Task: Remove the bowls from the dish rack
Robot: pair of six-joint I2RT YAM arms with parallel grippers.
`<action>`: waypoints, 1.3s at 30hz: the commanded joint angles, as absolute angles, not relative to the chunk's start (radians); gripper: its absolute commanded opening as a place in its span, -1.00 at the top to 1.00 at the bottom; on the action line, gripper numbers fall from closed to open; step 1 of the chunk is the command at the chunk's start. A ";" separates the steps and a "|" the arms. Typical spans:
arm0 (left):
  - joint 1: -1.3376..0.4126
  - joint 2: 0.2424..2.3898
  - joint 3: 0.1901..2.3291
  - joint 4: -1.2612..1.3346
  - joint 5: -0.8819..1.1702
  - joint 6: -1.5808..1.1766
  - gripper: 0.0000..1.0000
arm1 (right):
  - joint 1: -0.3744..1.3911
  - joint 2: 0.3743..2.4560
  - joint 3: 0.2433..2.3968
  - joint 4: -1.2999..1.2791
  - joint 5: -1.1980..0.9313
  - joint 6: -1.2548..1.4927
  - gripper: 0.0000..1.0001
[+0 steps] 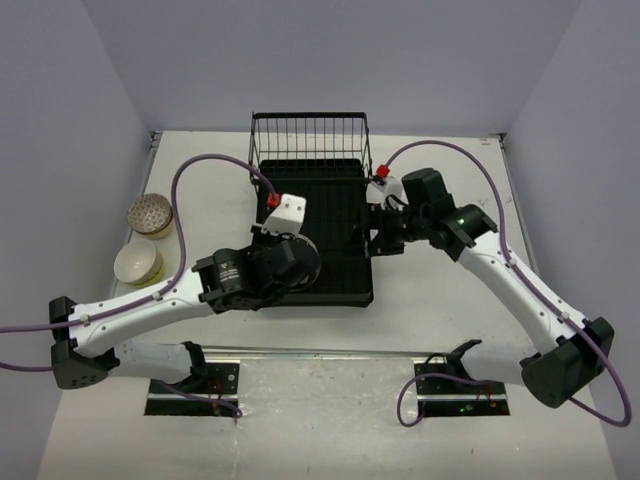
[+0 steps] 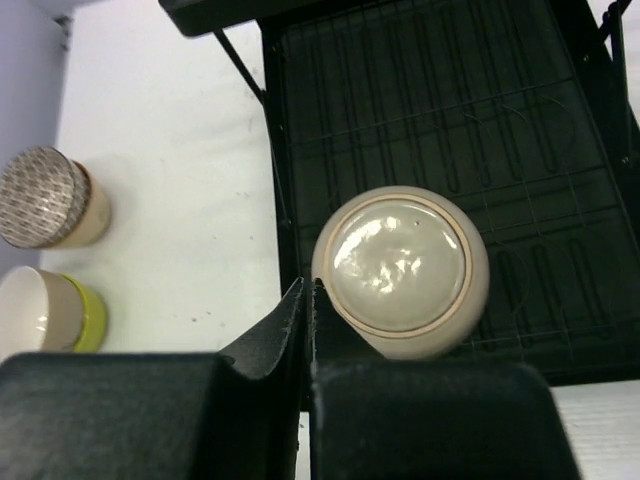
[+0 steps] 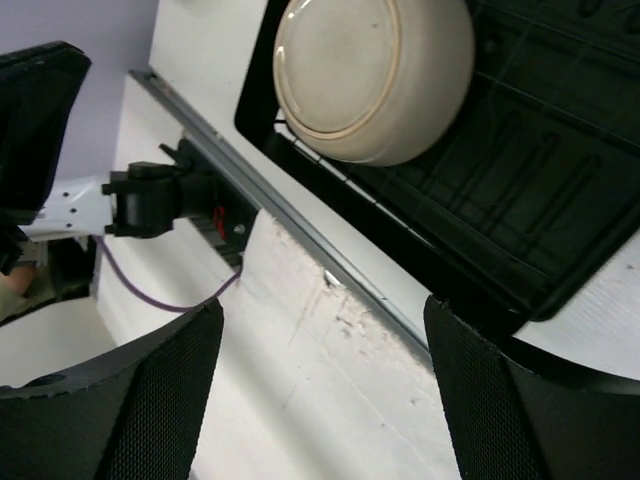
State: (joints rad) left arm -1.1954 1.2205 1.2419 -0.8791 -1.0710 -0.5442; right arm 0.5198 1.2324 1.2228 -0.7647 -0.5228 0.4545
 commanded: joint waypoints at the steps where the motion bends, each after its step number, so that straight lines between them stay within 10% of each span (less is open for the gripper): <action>1: -1.158 1.183 1.276 -0.988 -0.942 -0.785 1.00 | 0.549 1.275 1.229 -0.582 -0.630 0.586 -0.64; 14: -0.936 1.036 0.988 -0.717 -0.585 -0.894 1.00 | 0.603 1.445 1.108 -0.244 -0.655 0.813 -0.98; 39: -0.827 1.046 0.927 -0.638 -0.486 -0.980 1.00 | 0.663 1.219 0.703 0.133 -0.360 1.051 -0.97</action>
State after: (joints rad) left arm -0.8433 1.0748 0.9447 -0.6849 -0.5034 -0.9127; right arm 0.6563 1.1938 0.6987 -0.0032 -0.3752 1.0111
